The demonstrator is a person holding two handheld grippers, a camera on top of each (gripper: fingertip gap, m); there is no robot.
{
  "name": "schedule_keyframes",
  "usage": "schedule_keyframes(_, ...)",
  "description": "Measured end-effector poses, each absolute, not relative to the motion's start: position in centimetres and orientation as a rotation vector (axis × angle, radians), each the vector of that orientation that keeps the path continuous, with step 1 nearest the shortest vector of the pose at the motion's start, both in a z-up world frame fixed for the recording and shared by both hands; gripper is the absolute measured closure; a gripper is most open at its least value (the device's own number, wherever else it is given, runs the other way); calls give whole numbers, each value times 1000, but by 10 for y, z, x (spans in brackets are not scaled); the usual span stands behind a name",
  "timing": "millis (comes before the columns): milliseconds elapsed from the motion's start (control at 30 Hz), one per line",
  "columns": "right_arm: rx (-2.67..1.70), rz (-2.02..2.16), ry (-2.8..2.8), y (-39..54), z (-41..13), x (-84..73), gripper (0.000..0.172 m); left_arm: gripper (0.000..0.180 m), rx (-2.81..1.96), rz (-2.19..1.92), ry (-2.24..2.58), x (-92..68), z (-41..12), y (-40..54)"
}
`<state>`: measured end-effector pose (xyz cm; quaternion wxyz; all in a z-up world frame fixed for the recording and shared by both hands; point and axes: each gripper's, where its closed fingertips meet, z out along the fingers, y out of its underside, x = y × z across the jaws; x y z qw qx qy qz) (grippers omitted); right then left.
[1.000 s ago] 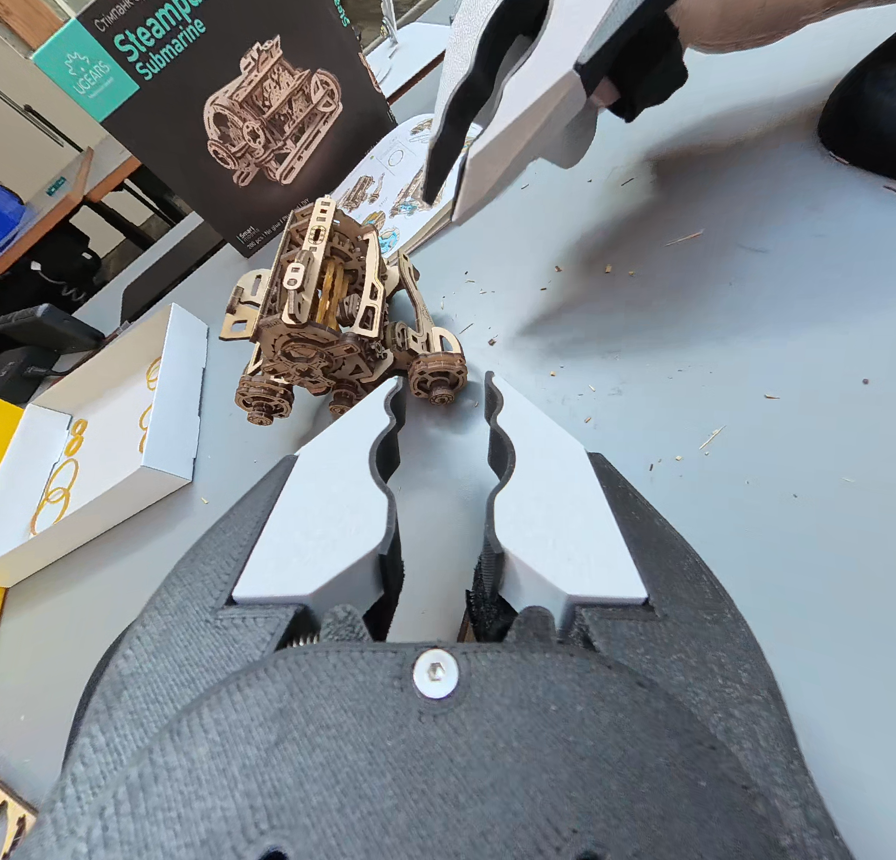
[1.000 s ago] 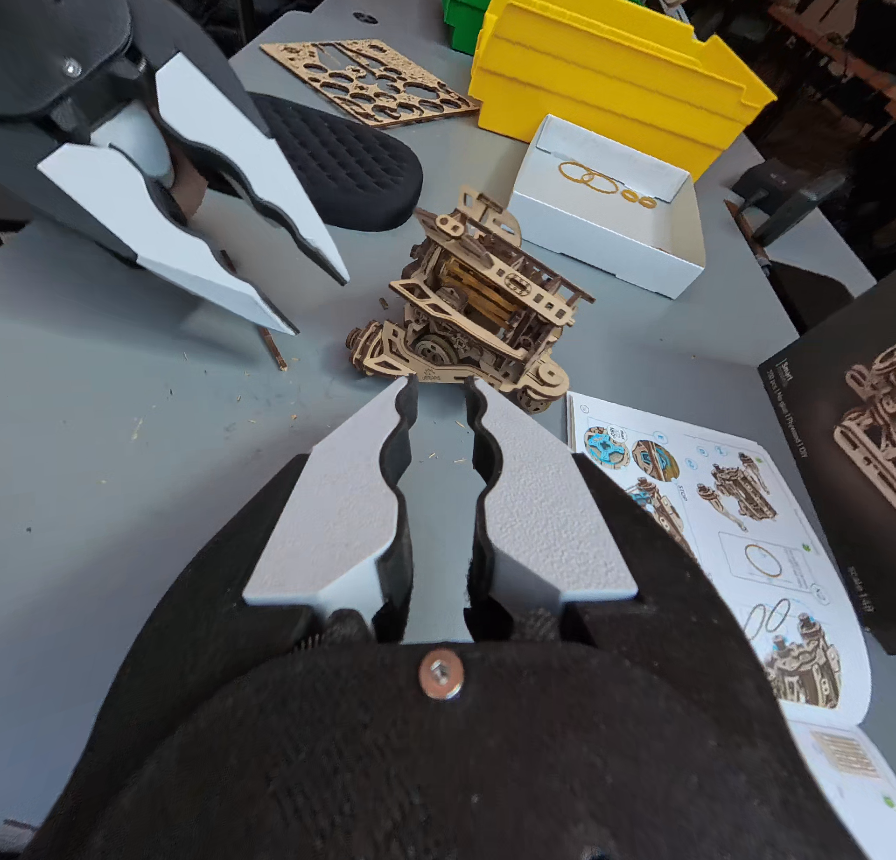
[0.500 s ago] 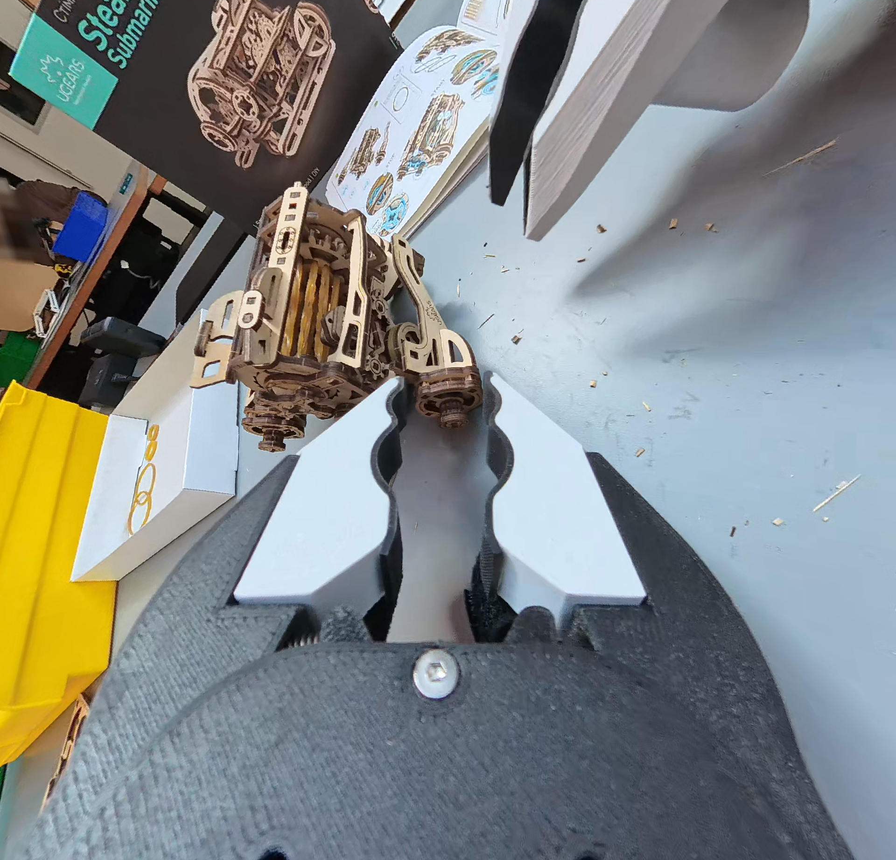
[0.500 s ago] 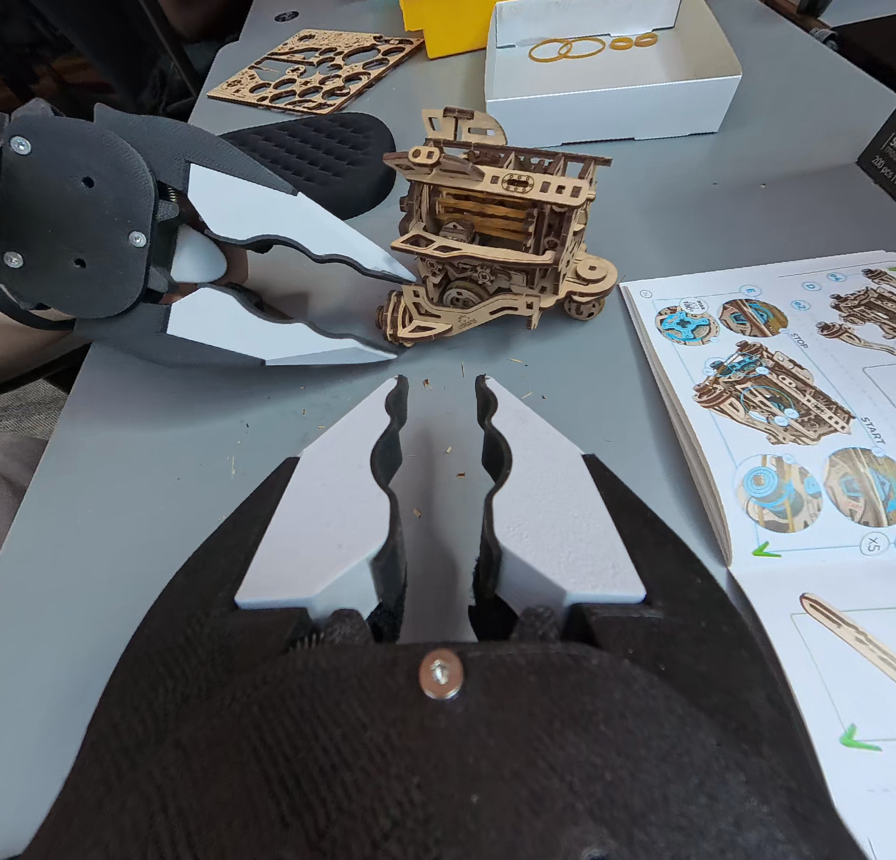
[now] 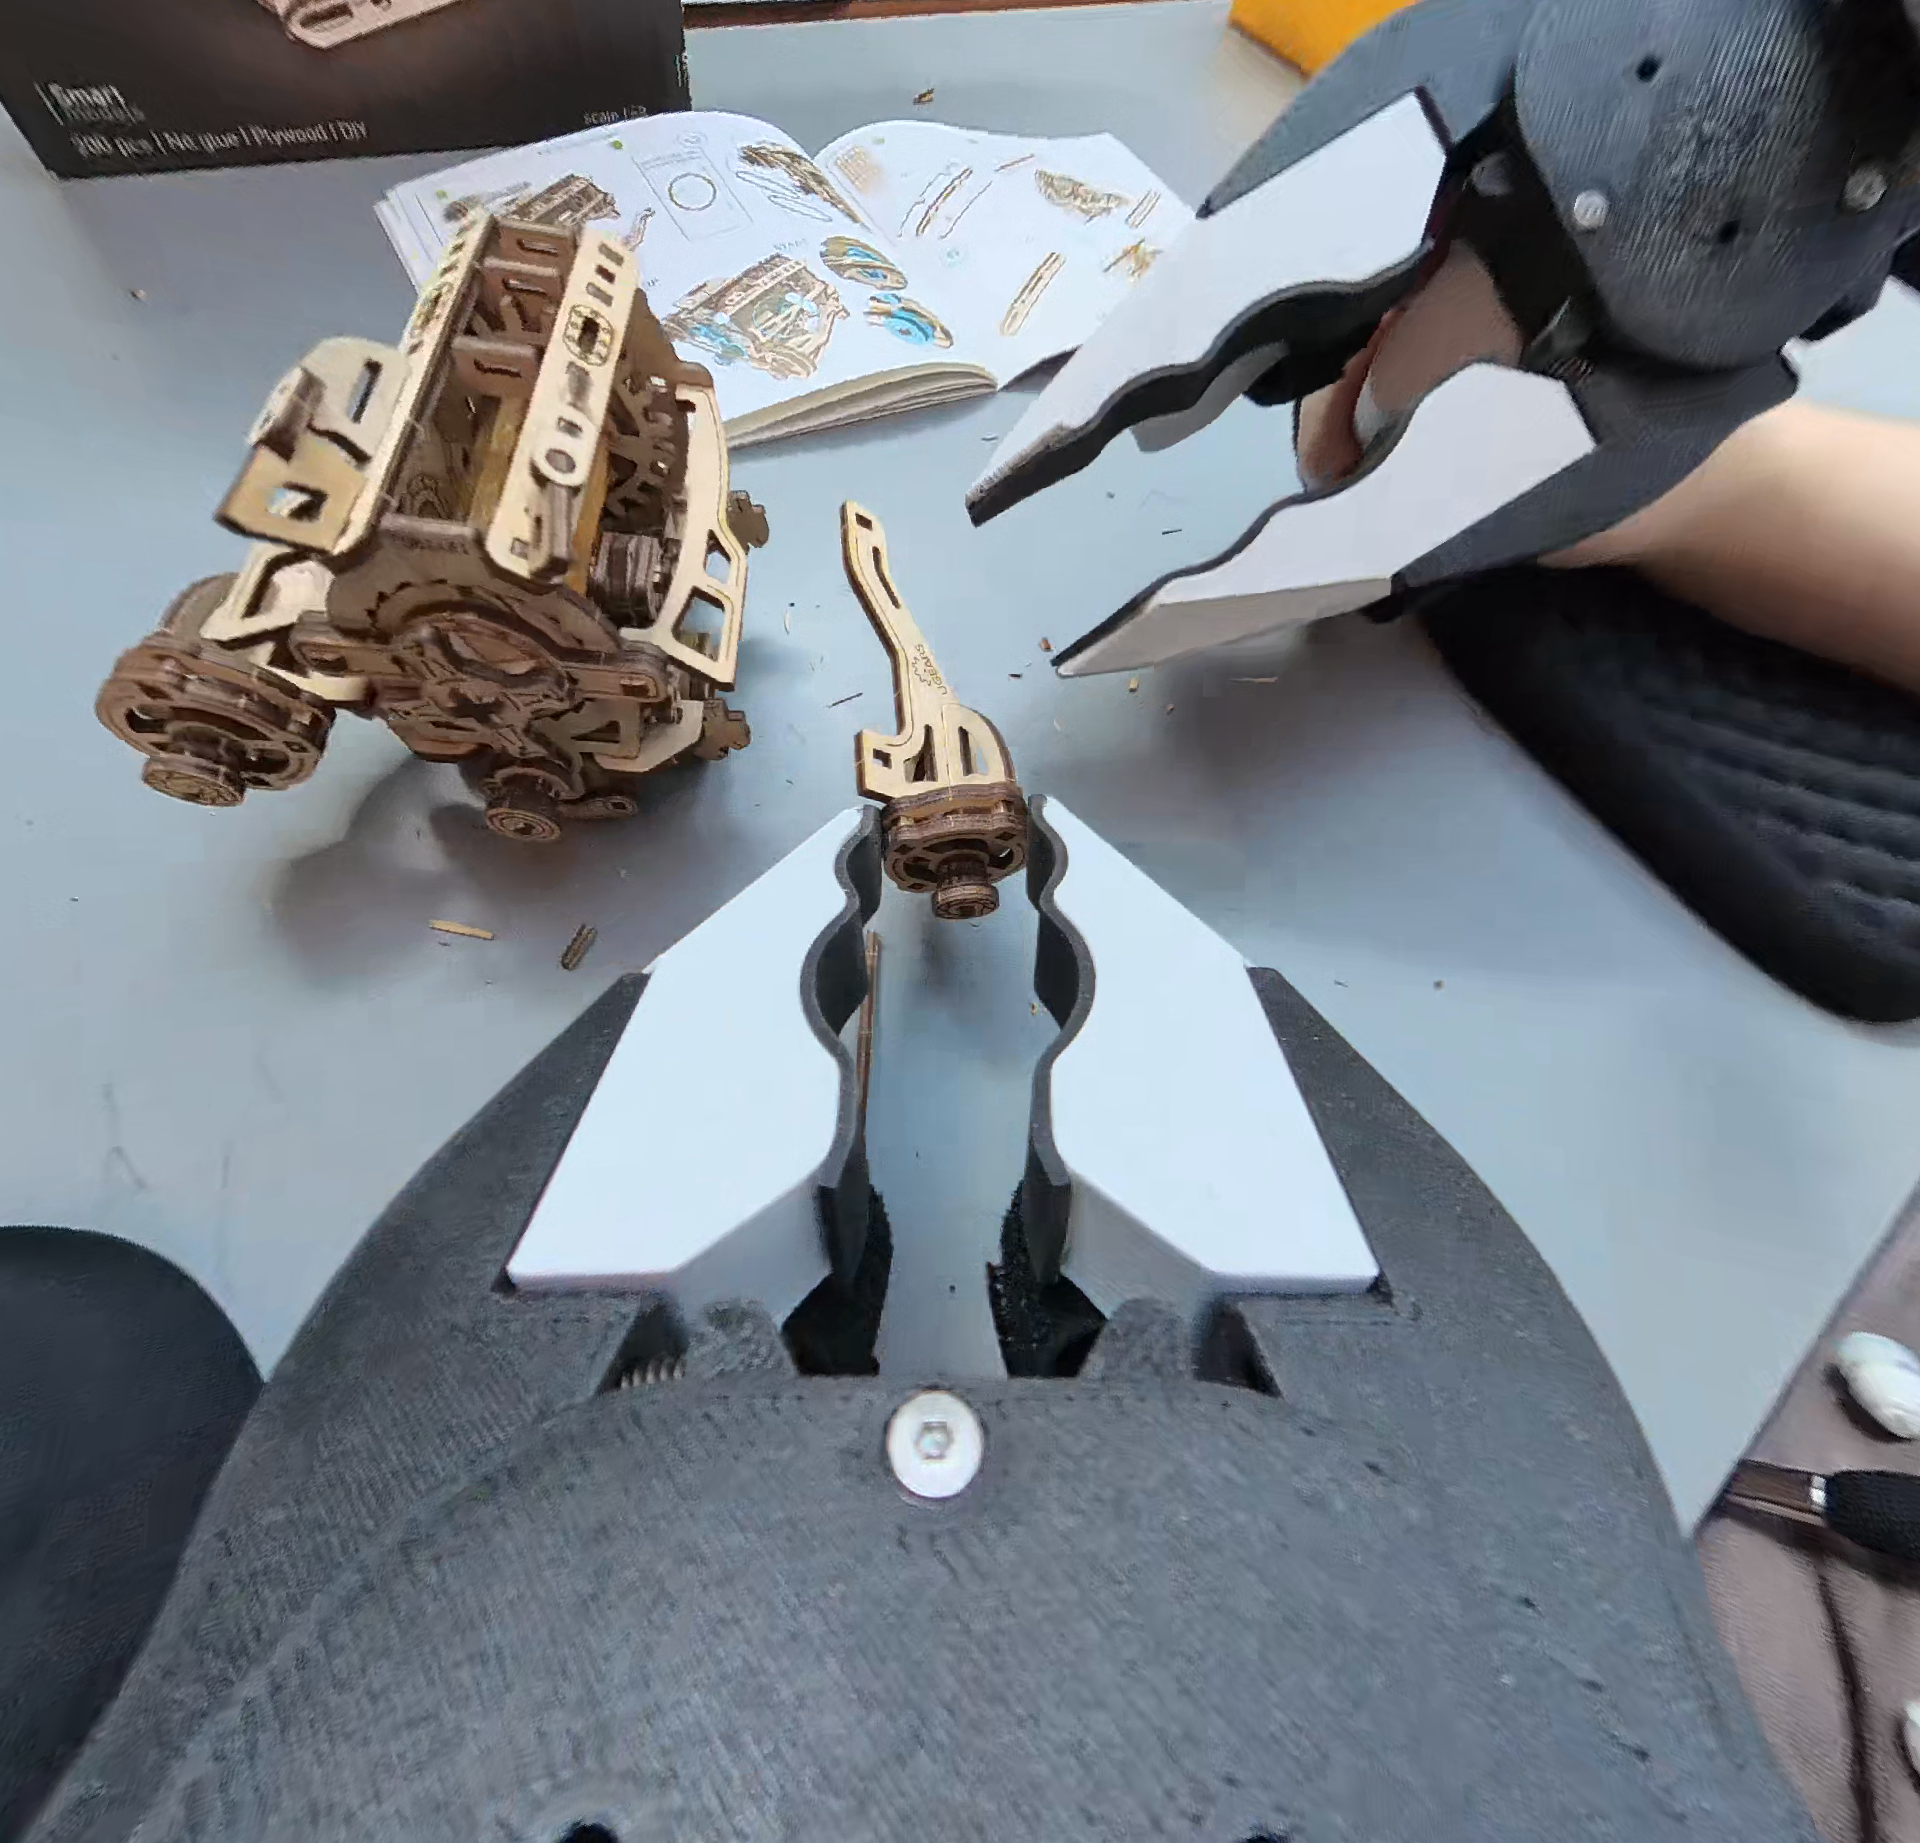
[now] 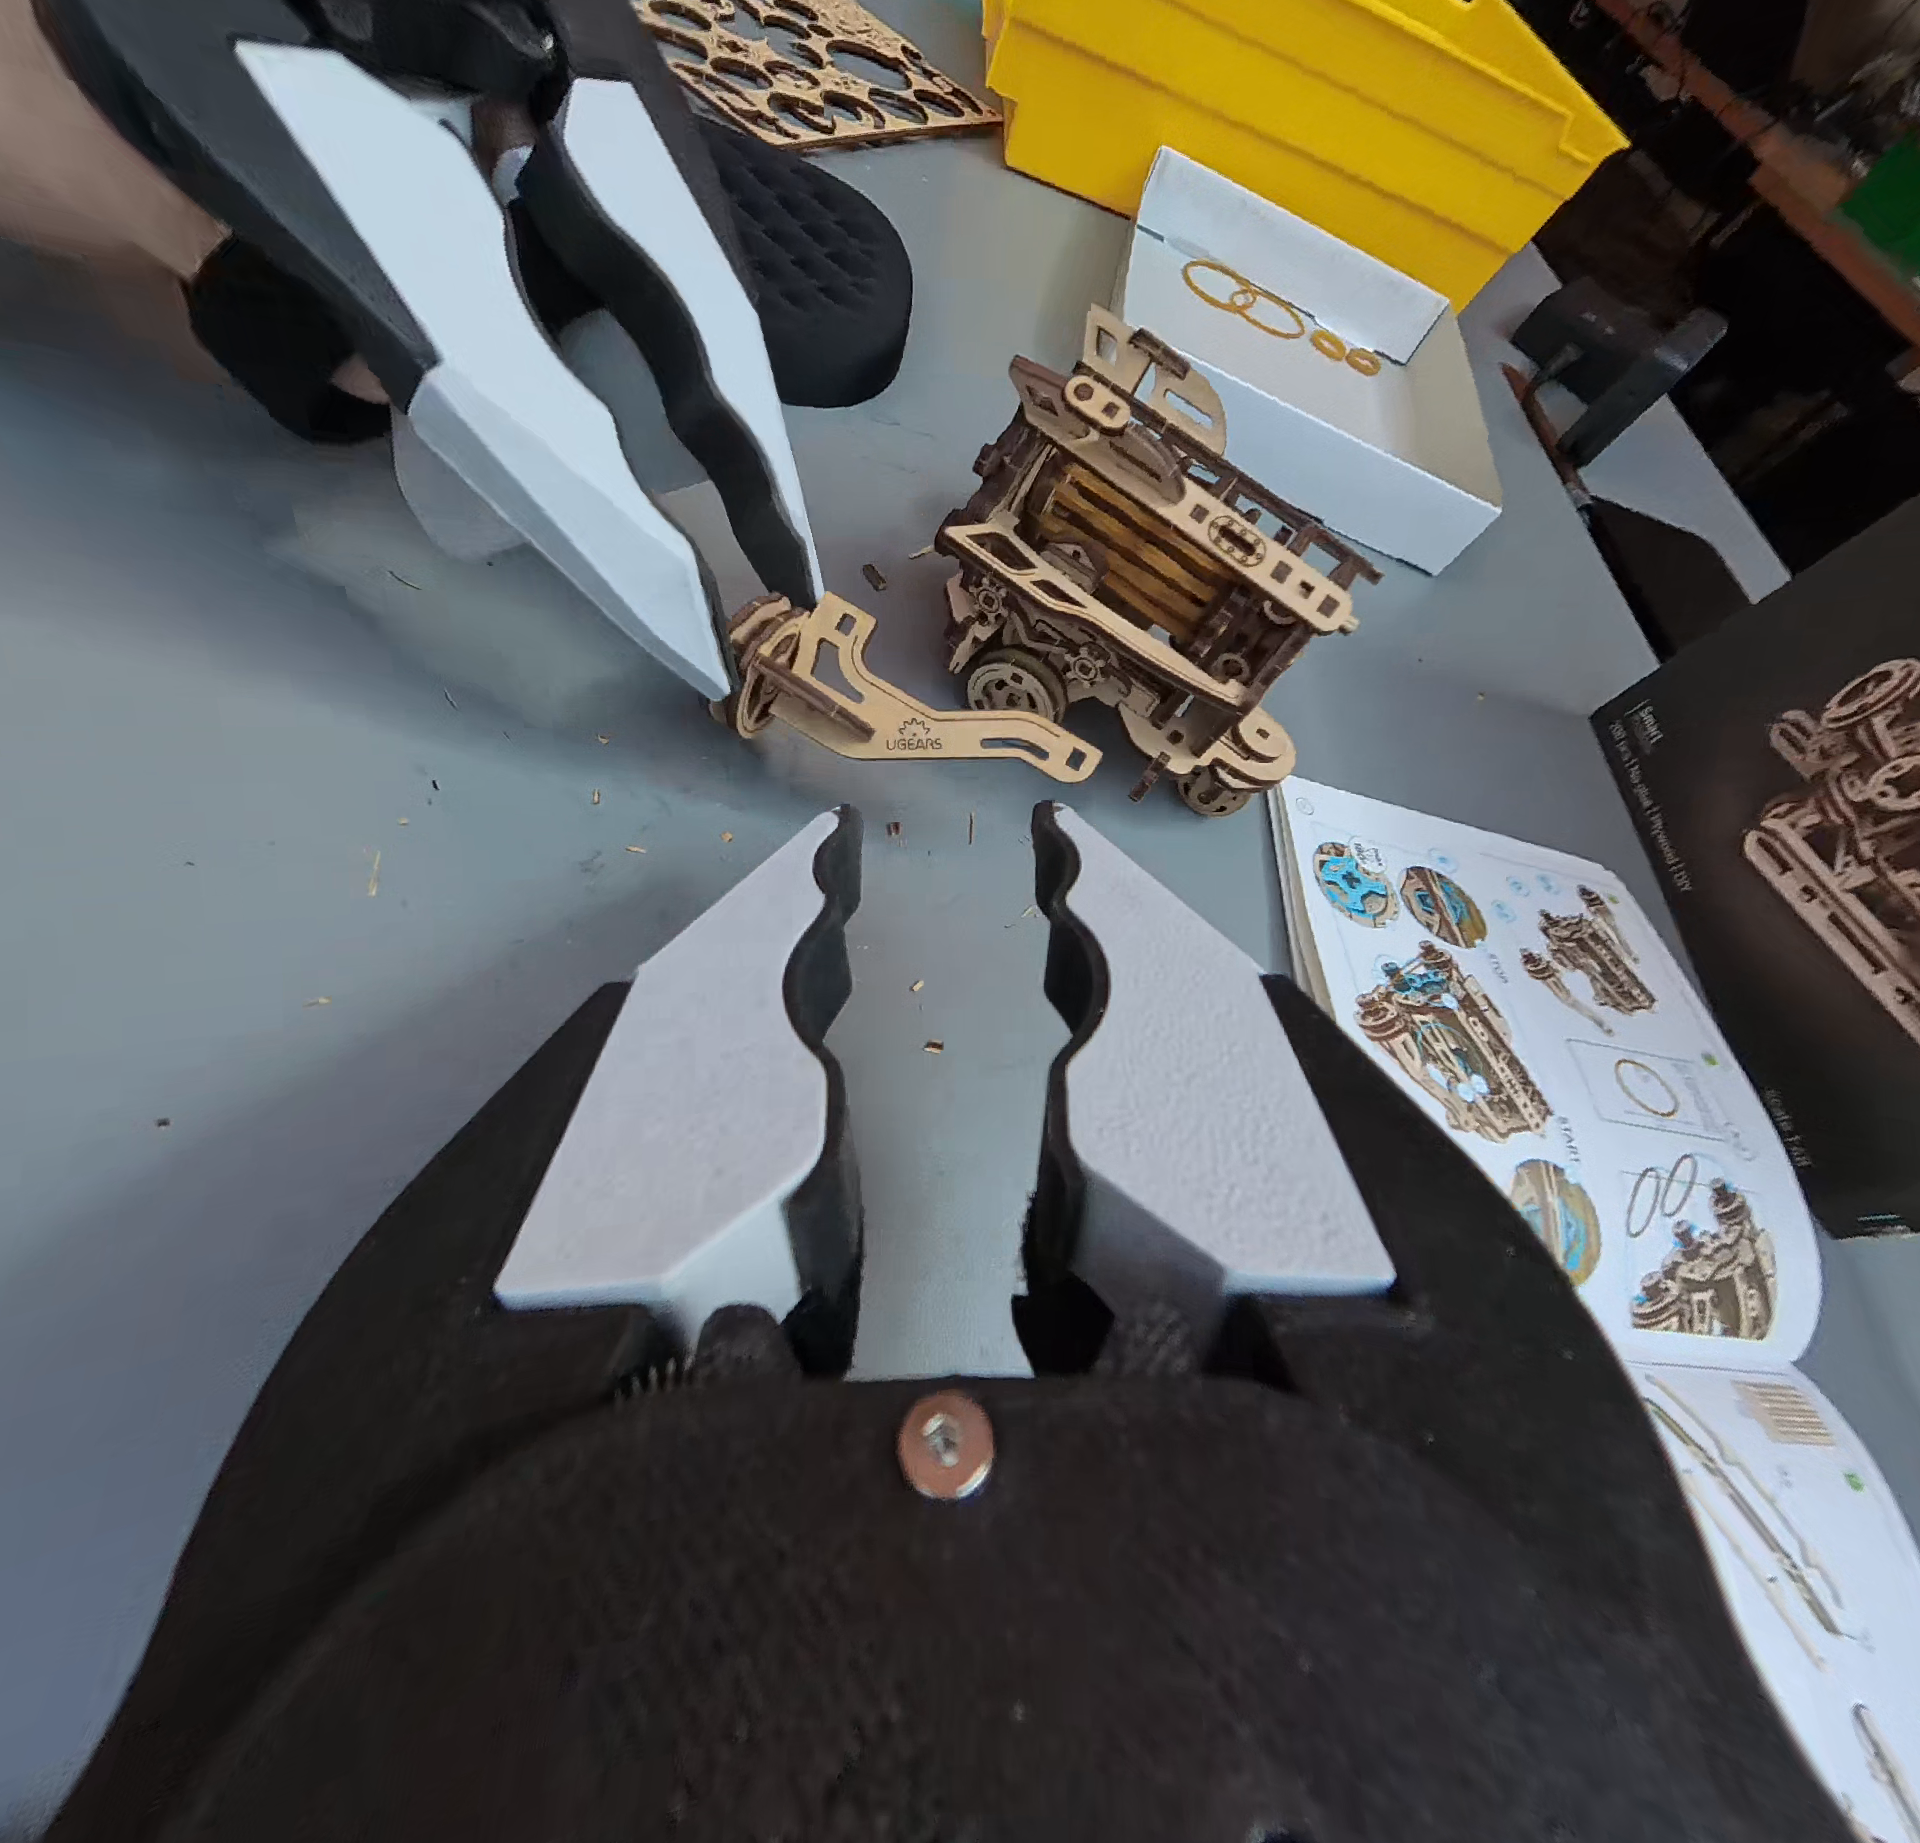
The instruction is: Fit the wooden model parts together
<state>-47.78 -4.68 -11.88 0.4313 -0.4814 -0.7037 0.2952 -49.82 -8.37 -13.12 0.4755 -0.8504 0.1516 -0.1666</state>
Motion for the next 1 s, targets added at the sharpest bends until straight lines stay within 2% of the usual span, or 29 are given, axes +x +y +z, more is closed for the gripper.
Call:
schedule_keyframes(33, -1165, 710, -1769, -48, -119, -479, 139, 155, -2079, -469, 345, -499, -130, -84)
schedule_keyframes(267, -762, 344, -1811, -74, -109, -488, 139, 154, -2038, -797, 193, -493, -119, -89)
schedule_keyframes(367, -884, 332, -1771, -68, -111, -486, 153, 155, -1982, -813, 151, -495, -109, -89)
schedule_keyframes(433, -1159, 512, -1646, -54, -101, -480, 154, 155, -1957, -753, 171, -500, -105, -90)
schedule_keyframes(533, -1565, 1169, -1334, -52, -76, -471, 141, 155, -1888, -693, 246, -498, -95, -94)
schedule_keyframes(667, -1739, 1820, -1035, -58, -62, -468, 132, 155, -1772, -565, 343, -492, -77, -96)
schedule_keyframes(800, -1802, 2079, -831, -64, -59, -477, 140, 155, -1743, -464, 433, -484, -73, -95)
schedule_keyframes(900, -1811, 2085, -794, -65, -61, -482, 144, 155, -1733, -443, 483, -478, -74, -93)
schedule_keyframes(967, -1770, 2100, -787, -64, -58, -482, 169, 155, -1730, -467, 498, -475, -74, -92)
schedule_keyframes(1000, -1767, 2125, -761, -62, -57, -481, 170, 155, -1730, -484, 499, -475, -74, -91)
